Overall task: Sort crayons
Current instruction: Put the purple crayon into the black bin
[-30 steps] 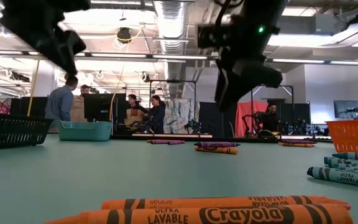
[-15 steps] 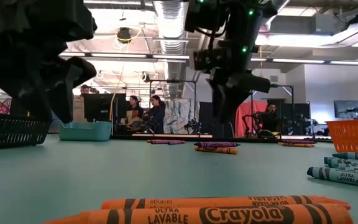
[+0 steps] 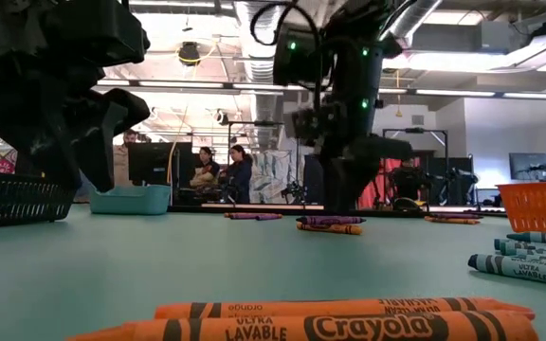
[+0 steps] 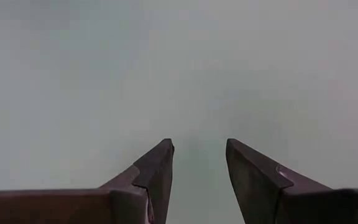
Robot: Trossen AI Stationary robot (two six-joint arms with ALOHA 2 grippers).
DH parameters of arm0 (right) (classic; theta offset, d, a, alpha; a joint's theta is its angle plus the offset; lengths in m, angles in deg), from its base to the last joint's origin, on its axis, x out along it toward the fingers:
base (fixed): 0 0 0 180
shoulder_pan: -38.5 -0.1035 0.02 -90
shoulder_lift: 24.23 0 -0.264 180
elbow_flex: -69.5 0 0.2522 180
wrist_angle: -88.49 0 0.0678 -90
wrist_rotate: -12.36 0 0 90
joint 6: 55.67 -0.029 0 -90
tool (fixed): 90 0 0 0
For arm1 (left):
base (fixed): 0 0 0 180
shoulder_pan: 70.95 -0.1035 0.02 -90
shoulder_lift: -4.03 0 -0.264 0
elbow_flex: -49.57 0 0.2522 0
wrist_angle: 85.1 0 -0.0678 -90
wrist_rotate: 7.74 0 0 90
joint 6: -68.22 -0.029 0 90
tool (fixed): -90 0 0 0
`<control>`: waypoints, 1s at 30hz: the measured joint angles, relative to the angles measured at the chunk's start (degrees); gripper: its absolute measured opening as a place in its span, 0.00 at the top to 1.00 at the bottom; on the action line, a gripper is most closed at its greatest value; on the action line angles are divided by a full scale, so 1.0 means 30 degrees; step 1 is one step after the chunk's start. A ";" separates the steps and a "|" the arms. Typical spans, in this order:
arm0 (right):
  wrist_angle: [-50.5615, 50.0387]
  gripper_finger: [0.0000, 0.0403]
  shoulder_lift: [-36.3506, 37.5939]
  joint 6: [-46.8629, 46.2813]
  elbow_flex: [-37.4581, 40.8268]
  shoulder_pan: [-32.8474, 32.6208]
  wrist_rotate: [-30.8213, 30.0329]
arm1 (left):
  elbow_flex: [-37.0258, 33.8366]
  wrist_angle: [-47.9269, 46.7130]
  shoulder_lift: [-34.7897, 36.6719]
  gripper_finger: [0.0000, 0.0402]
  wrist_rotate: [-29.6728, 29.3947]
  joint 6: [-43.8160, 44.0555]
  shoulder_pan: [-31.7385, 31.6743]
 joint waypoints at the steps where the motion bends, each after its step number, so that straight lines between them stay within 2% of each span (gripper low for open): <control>1: -0.0208 0.57 -0.0134 0.0019 0.0021 0.0000 0.0000 | 0.0000 -0.0017 0.0000 0.65 0.0000 0.0001 0.0000; 8: -0.0238 0.63 -0.0540 0.0356 0.0226 -0.0022 0.0117 | -0.0006 0.0029 0.0000 0.65 -0.0015 -0.0007 0.0000; 21: -0.0458 0.96 -0.0540 0.1414 0.0239 -0.0036 0.0105 | -0.0007 0.0147 0.0000 0.65 -0.0015 -0.0015 0.0000; 30: -0.0642 0.99 -0.0533 0.1542 0.0232 -0.0070 -0.0277 | 0.0000 0.0147 0.0000 0.65 -0.0021 -0.0015 0.0000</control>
